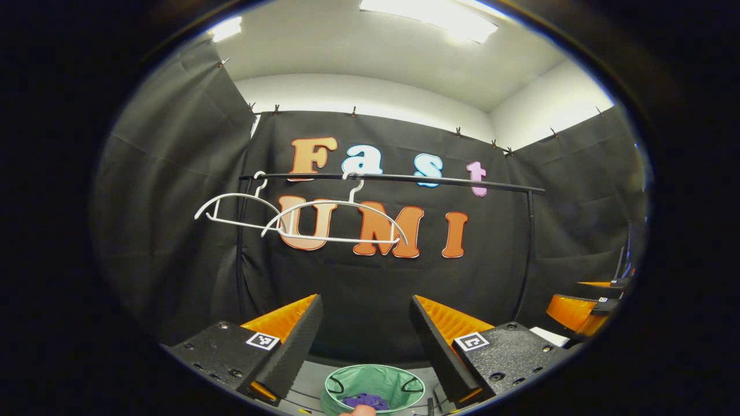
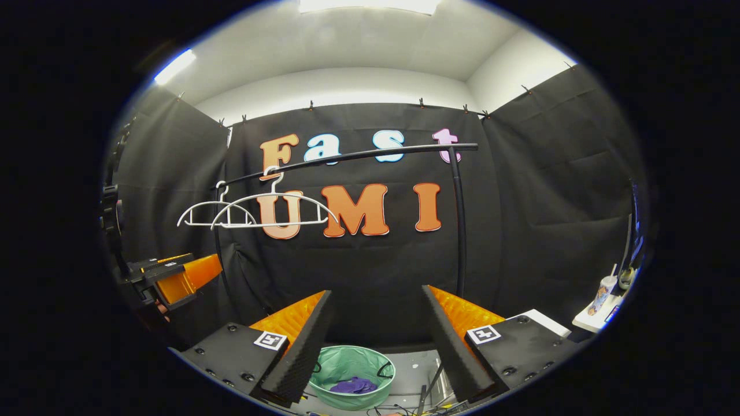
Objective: Grasp the clothes on the hanger with both hands and then place them into the laundry hamper below.
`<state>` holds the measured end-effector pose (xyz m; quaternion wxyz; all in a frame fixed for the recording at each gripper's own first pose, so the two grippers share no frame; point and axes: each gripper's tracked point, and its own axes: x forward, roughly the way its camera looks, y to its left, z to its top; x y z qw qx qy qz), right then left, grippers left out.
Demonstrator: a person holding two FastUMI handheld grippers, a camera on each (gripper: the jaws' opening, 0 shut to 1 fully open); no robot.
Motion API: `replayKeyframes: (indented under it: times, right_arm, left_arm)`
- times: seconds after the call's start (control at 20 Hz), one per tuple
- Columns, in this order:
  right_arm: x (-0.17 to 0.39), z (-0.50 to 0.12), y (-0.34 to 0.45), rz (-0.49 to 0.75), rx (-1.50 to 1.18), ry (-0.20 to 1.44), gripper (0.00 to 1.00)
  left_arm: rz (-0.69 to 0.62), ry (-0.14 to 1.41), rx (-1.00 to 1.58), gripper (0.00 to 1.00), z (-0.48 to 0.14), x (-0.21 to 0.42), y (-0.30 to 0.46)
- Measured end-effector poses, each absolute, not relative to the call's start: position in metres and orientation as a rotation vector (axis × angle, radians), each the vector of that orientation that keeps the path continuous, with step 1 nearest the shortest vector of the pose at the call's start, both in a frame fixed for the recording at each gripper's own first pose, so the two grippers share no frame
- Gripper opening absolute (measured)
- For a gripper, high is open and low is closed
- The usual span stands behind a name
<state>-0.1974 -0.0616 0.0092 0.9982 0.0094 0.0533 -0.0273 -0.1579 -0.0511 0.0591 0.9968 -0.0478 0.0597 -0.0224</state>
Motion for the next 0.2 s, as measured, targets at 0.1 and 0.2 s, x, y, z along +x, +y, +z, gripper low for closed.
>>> replayKeyframes:
  times: [0.1, 0.2]
  right_arm:
    - [-0.1978, 0.0109, -0.0619, -0.055, 0.018, 0.104, 0.98]
    - [-0.1994, 0.0115, -0.0618, -0.056, 0.018, 0.103, 0.98]
  left_arm:
    - [-0.050, 0.118, -0.097, 0.92, 0.0594, -0.1591, -0.0517]
    - [-0.055, 0.112, -0.099, 0.92, 0.0611, -0.1588, -0.0527]
